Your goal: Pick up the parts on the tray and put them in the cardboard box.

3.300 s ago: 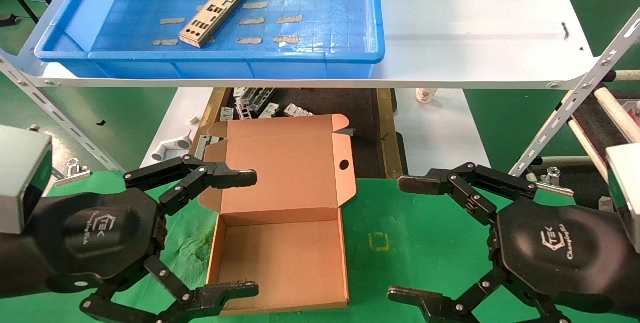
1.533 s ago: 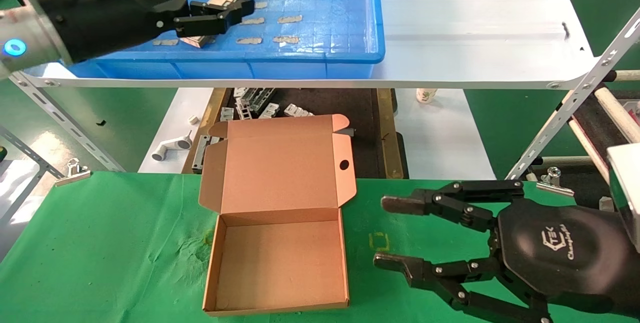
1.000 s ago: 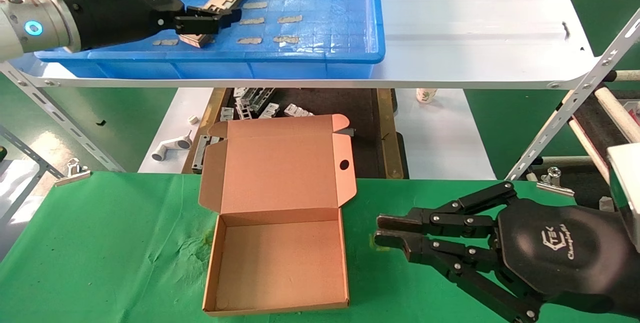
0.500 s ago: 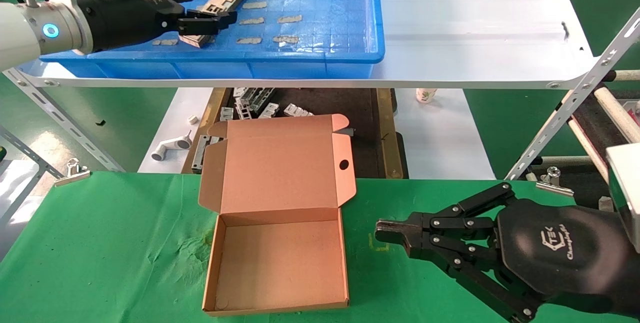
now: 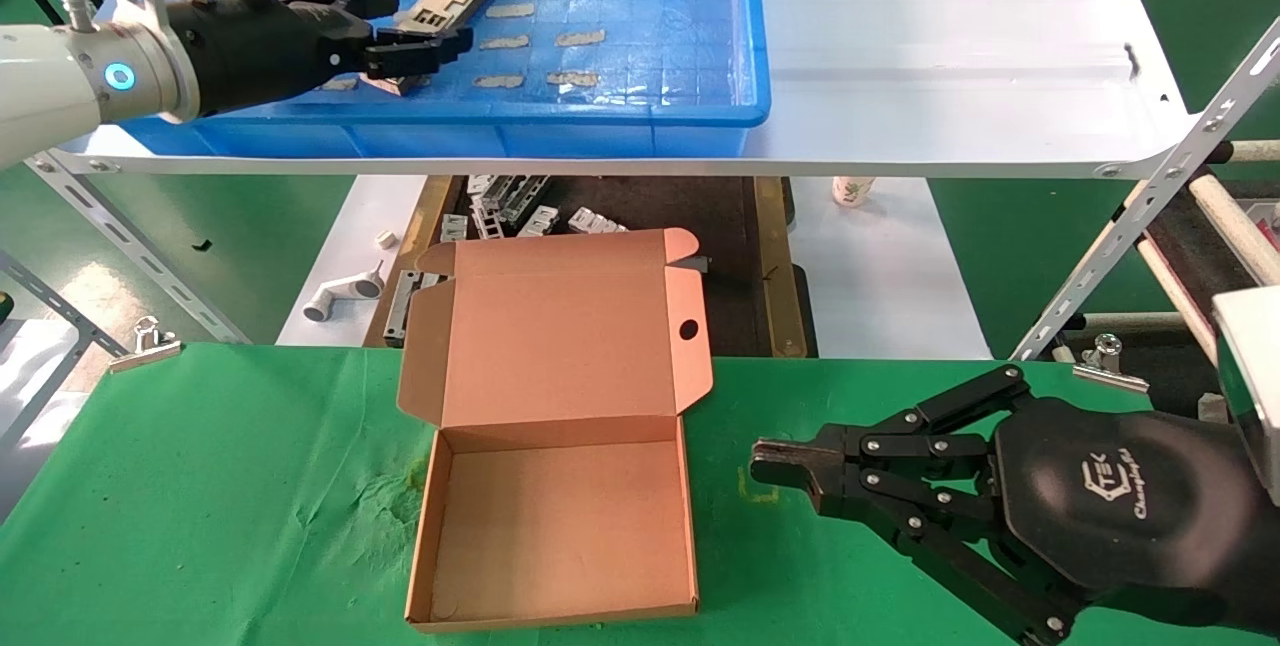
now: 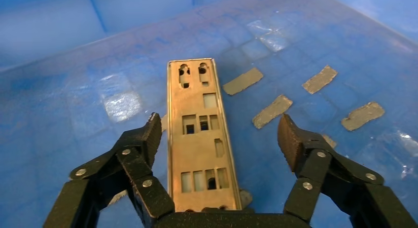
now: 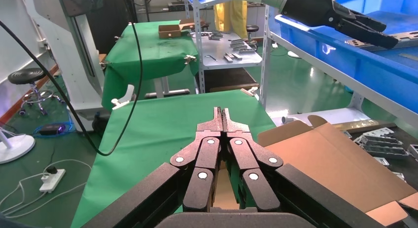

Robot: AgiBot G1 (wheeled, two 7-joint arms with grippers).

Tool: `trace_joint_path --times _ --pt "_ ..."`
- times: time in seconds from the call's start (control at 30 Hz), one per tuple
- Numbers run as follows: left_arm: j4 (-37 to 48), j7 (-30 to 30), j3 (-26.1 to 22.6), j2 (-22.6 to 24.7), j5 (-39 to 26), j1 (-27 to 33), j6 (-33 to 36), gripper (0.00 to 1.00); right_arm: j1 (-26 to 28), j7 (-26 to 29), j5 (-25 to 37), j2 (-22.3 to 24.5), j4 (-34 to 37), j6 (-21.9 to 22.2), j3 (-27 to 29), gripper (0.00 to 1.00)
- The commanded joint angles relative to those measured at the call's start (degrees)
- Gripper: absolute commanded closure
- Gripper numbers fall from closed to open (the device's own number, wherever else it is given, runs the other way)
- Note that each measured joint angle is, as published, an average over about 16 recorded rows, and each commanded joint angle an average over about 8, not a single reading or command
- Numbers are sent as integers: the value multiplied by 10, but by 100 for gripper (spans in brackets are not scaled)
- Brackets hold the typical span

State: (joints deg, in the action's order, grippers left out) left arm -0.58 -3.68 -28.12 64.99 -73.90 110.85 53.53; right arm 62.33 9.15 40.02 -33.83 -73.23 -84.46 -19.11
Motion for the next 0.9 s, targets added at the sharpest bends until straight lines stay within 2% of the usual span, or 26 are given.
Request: trace_joint_path --times 0.03,0.9 --pt "2 -1 1 0 1 0 -2 100 0 0 0 0 0 0 0 100" --pt "3 -7 3 3 5 0 -27 100 0 0 0 0 0 0 0 100"
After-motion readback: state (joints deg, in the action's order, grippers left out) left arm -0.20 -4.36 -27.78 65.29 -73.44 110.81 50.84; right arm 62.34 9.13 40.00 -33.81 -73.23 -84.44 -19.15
